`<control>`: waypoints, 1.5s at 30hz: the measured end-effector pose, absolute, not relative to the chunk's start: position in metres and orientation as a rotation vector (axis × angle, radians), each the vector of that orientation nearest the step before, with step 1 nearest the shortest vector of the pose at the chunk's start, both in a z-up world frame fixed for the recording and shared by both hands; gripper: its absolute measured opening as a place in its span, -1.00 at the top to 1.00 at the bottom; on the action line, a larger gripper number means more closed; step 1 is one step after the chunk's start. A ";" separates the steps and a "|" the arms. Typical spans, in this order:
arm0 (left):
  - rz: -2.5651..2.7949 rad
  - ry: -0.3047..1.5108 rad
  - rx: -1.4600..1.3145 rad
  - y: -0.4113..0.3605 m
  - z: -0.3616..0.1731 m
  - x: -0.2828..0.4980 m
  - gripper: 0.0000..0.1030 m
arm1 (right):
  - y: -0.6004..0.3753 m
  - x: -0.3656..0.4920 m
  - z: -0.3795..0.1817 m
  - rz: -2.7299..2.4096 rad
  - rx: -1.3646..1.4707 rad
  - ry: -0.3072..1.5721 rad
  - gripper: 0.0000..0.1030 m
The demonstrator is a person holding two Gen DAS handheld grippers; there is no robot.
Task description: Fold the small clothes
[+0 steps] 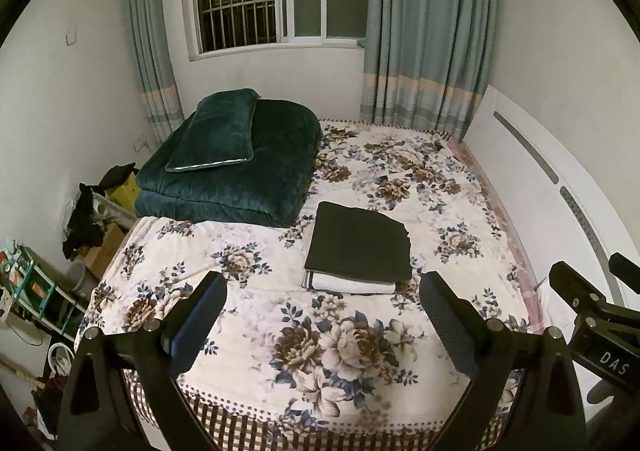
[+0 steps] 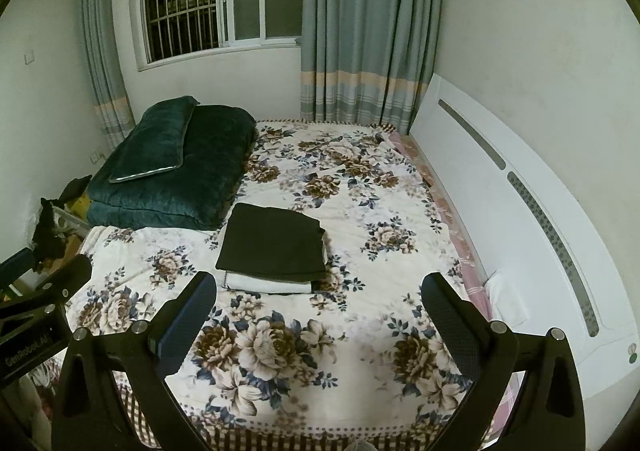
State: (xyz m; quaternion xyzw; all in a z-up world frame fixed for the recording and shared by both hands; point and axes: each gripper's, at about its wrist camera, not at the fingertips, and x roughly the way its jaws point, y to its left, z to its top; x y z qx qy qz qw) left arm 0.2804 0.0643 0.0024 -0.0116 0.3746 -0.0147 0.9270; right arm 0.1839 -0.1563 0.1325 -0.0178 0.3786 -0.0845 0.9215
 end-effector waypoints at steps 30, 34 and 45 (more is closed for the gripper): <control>-0.032 0.749 -0.003 0.061 0.021 0.287 -1.00 | -0.148 0.188 0.135 -0.166 -0.029 0.778 -1.00; -0.033 0.748 -0.003 0.060 0.020 0.286 -1.00 | -0.150 0.187 0.133 -0.166 -0.029 0.778 -1.00; -0.033 0.746 -0.001 0.059 0.020 0.288 -1.00 | -0.145 0.187 0.135 -0.170 -0.030 0.779 -1.00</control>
